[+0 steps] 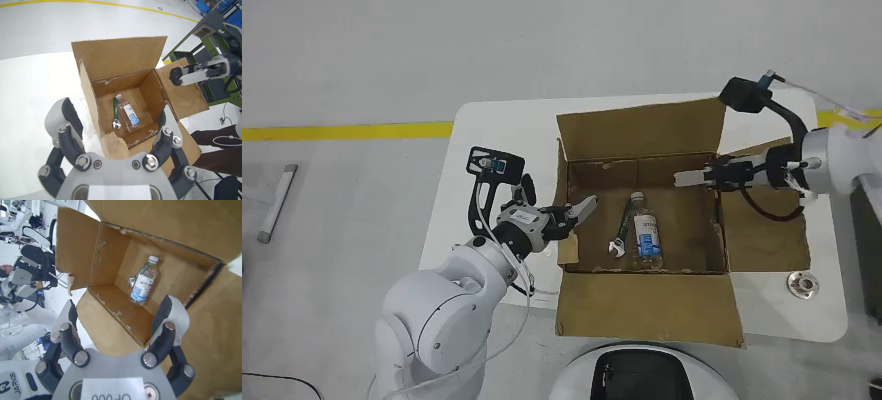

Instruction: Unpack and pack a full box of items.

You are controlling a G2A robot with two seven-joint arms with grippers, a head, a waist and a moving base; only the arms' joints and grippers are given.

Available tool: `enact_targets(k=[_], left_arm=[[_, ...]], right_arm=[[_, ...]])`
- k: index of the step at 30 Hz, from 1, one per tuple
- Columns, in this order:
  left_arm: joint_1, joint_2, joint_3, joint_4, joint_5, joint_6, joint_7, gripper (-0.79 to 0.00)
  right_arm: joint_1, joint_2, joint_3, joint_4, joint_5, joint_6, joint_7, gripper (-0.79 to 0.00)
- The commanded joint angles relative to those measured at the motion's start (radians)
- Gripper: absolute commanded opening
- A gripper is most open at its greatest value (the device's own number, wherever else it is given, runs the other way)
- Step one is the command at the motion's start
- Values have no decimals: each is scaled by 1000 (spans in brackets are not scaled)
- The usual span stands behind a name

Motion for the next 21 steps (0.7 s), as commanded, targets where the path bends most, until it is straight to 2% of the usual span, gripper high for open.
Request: enact_targets(k=[1,7,11,16,21], left_arm=[[0,0,0,0,0,0,0,0],[0,0,0,0,0,0,0,0],[0,0,0,0,0,0,0,0],[0,0,0,0,0,0,0,0],[0,0,0,0,0,0,0,0]], right_arm=[[-34,18,98,-28,-18,-4,4,0],[-143,63,323,-64,-125,11,-10,0],[-226,89,430,-50,-238,23,-22,0],[-340,119,472,-7,-395,19,-18,0],[-428,138,456,17,-440,26,-25,0]])
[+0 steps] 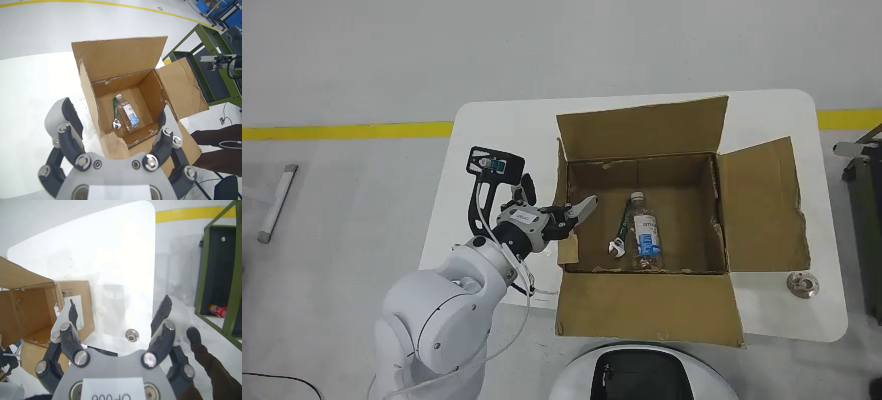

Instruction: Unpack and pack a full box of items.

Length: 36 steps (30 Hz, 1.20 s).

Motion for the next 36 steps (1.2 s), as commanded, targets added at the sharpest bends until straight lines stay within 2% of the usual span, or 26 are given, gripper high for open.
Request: enact_targets(k=[1,9,24,29,36], left_arm=[[0,0,0,0,0,0,0,0],[0,0,0,0,0,0,0,0],[0,0,0,0,0,0,0,0],[0,0,0,0,0,0,0,0],[0,0,0,0,0,0,0,0]], right_arm=[[-32,6,-9,3,-13,5,-5,0],[-130,31,-70,37,-36,13,-13,0],[-153,35,-98,53,-34,11,-35,0],[-220,35,-75,-28,-58,27,-27,0],[-384,42,18,-187,-131,-17,17,0]])
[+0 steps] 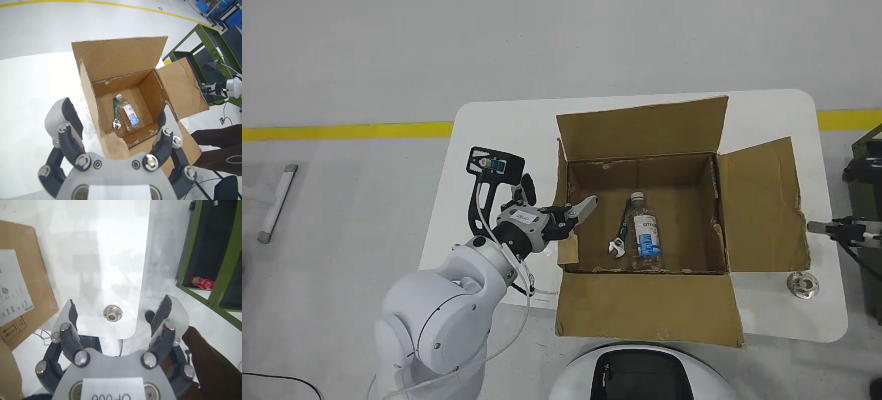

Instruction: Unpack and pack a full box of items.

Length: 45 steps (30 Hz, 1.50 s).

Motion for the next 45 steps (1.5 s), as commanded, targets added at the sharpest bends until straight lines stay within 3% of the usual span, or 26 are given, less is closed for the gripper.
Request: enact_targets(k=[1,8,11,12,14,15,17,22,24,29,33,35,45], left_arm=[[0,0,0,0,0,0,0,0],[0,0,0,0,0,0,0,0],[0,0,0,0,0,0,0,0],[0,0,0,0,0,0,0,0],[0,0,0,0,0,0,0,0],[0,0,0,0,0,0,0,0],[0,0,0,0,0,0,0,0],[0,0,0,0,0,0,0,0],[0,0,0,0,0,0,0,0],[0,0,0,0,0,0,0,0],[0,0,0,0,0,0,0,0],[0,0,0,0,0,0,0,0],[0,0,0,0,0,0,0,0]], right_arm=[[-54,0,24,-43,-8,-8,9,0],[-189,-6,15,-136,-27,-5,5,0],[-197,-7,-17,-128,-31,2,-2,-400],[-196,-7,-29,-121,-36,5,-4,-422],[-185,-7,-56,-105,-44,8,-8,-403],[-177,-7,-69,-97,-50,10,-10,-271],[-159,-7,-90,-81,-54,13,-13,-302],[-118,-7,-138,-41,-70,16,-16,-271],[-104,-8,-156,-31,-80,16,-16,-320],[-82,-10,-195,-3,-99,21,-20,-289],[-69,-13,-217,7,-109,24,-24,-397],[-67,-15,-225,11,-117,25,-25,-416],[-70,-22,-244,14,-132,27,-27,-413]])
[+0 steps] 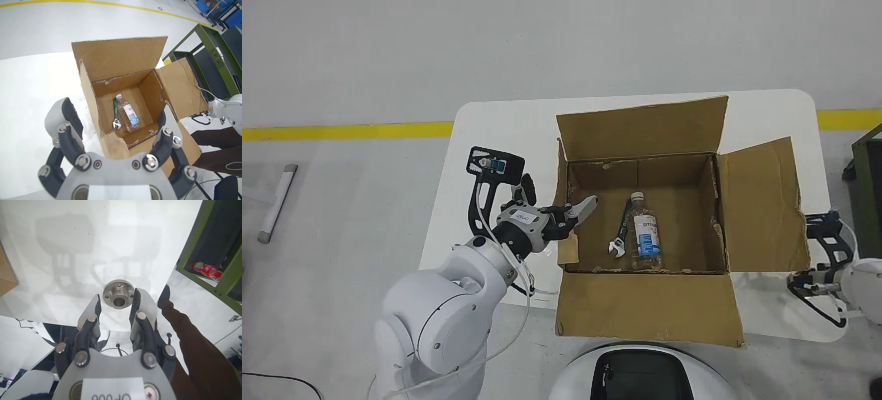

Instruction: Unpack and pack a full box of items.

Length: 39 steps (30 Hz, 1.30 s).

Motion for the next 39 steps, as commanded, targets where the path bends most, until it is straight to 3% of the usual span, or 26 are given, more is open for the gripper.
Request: enact_targets(k=[1,18,39], left_arm=[[0,0,0,0,0,0,0,0],[0,0,0,0,0,0,0,0],[0,0,0,0,0,0,0,0]], right_arm=[[-3,-1,-1,-2,-4,-1,1,-419],[-62,-16,33,-21,-10,25,-25,-409],[-20,-35,-6,30,-28,29,-29,-486]])
